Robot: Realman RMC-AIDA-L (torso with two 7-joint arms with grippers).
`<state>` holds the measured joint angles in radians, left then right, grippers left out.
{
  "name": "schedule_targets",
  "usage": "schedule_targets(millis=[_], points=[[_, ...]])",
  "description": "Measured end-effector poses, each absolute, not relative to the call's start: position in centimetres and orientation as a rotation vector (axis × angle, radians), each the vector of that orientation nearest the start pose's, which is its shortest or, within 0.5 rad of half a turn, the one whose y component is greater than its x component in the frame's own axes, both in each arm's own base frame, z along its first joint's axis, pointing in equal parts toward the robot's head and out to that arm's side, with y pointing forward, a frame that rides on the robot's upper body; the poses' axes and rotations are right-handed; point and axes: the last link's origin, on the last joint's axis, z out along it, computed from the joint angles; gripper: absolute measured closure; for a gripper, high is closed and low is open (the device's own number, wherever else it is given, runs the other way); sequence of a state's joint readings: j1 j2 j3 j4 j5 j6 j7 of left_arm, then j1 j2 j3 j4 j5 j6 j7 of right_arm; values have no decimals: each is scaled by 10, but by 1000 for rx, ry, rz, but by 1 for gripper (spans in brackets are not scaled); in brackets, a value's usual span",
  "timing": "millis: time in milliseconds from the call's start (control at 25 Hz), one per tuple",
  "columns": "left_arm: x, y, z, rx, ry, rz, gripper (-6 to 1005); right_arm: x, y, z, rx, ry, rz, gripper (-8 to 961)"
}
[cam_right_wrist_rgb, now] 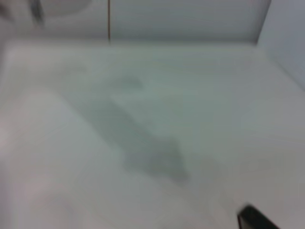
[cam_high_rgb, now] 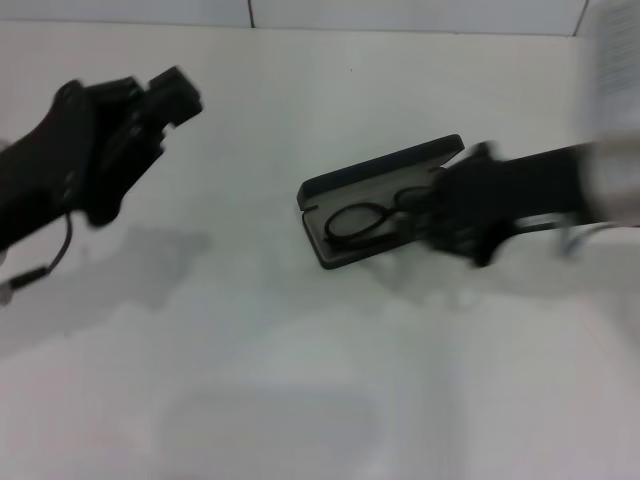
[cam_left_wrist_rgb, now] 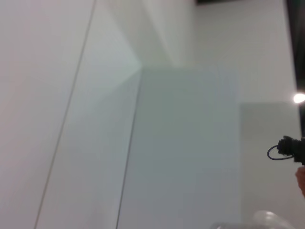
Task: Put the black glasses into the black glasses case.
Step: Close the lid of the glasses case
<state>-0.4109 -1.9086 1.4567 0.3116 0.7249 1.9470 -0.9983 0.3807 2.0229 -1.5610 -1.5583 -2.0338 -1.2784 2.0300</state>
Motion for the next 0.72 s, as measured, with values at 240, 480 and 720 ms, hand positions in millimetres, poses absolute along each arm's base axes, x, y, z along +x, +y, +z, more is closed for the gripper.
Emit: schedule_targets(millis=[240, 480, 720], points=[[-220, 327, 31, -2553, -409, -1432, 932, 203, 299, 83, -2708, 457, 532, 772], [-192, 376, -4, -2732, -512, -1058, 932, 273, 269, 120, -2538, 706, 646, 772], [-179, 399, -35, -2796, -555, -707, 862, 306, 251, 116, -2471, 821, 754, 772]])
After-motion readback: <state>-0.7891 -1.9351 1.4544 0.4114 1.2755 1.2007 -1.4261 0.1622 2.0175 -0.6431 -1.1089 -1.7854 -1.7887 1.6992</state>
